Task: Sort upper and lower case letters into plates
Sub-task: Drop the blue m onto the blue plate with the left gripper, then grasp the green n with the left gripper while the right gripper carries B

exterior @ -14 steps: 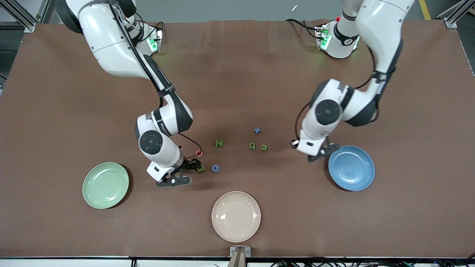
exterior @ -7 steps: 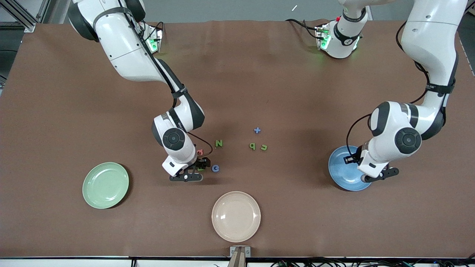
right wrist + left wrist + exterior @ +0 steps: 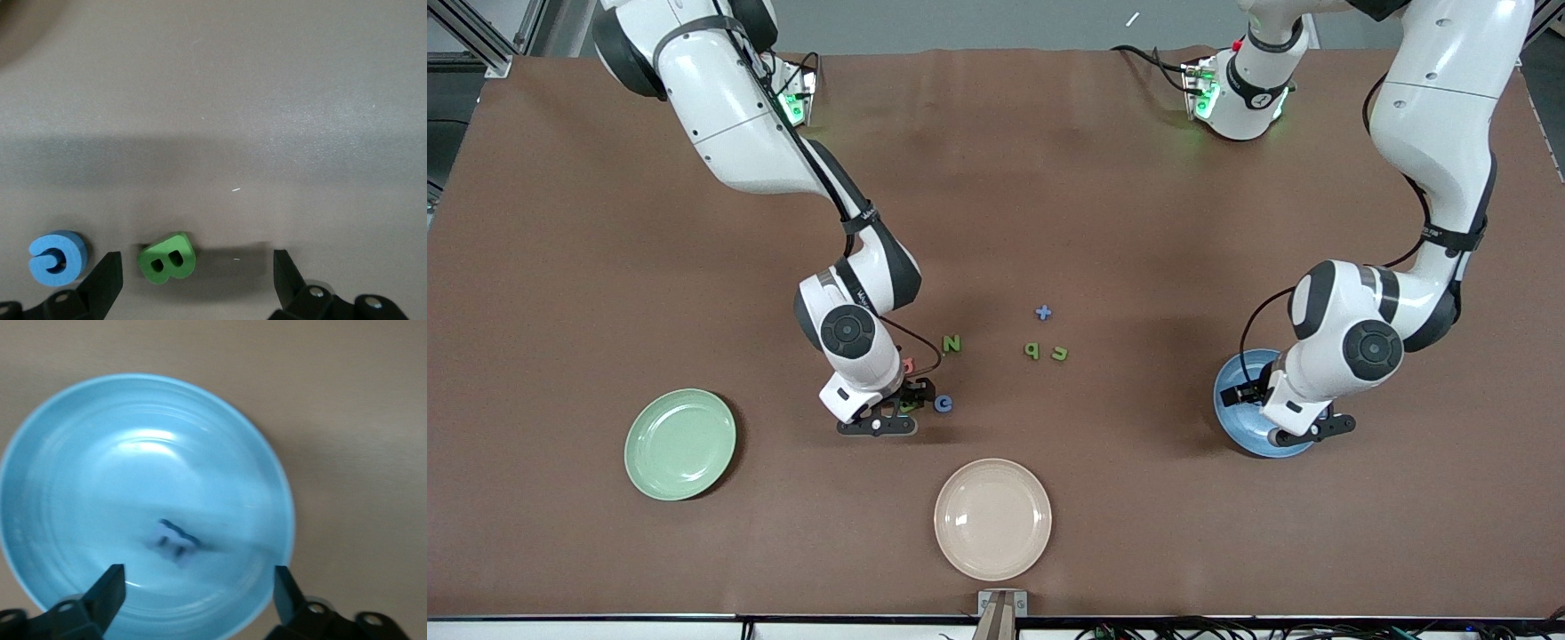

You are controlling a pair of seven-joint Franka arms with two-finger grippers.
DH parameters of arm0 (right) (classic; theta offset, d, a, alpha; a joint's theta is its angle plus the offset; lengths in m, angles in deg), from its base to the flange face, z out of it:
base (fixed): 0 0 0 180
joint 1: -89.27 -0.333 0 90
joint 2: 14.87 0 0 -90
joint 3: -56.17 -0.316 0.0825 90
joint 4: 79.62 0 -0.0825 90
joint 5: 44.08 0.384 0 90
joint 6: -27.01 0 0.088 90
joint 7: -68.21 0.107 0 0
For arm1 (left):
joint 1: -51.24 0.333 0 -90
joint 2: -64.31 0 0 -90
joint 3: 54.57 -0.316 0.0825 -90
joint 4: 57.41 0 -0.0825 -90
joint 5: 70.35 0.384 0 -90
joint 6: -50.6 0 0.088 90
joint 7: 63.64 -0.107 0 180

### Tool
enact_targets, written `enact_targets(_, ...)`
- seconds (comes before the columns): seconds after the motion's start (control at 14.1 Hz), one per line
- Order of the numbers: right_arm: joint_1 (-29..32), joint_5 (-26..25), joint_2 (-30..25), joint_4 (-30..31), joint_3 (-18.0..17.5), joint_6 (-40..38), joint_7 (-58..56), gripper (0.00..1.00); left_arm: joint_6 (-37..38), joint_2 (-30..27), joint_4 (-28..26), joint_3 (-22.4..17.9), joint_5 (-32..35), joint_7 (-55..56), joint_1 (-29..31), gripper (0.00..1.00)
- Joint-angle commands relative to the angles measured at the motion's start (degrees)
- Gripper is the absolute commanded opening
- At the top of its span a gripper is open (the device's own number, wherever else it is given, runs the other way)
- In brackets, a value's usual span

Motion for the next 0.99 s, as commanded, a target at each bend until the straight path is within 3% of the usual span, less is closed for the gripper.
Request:
enact_targets(0.0,-1.38,-1.01,0.64,-1.08,0.54,-0.07,2.10,0.96,0.45,-0.82,0.49,0.47,1.37,7.52,-5.28,1.00)
enact_targets(0.35,-2.17,-2.24,1.25,-1.08,0.55,0.01,2.37,0.79,-0.34,0.06,2.42,0.47,1.02,19.65,-15.30,0.99)
enact_targets(0.64,-1.73,-4.26,1.34,-1.08,0.55,0.01,2.28,0.64,-0.34,4.18,8.47,0.47,0.58,33.08,-20.14,0.86)
enact_targets(0.92,-1.38,-4.18,1.34,-1.17,0.55,0.10,2.45,0.50,-0.34,8.14,12.35,0.47,0.49,40.75,-23.75,0.81)
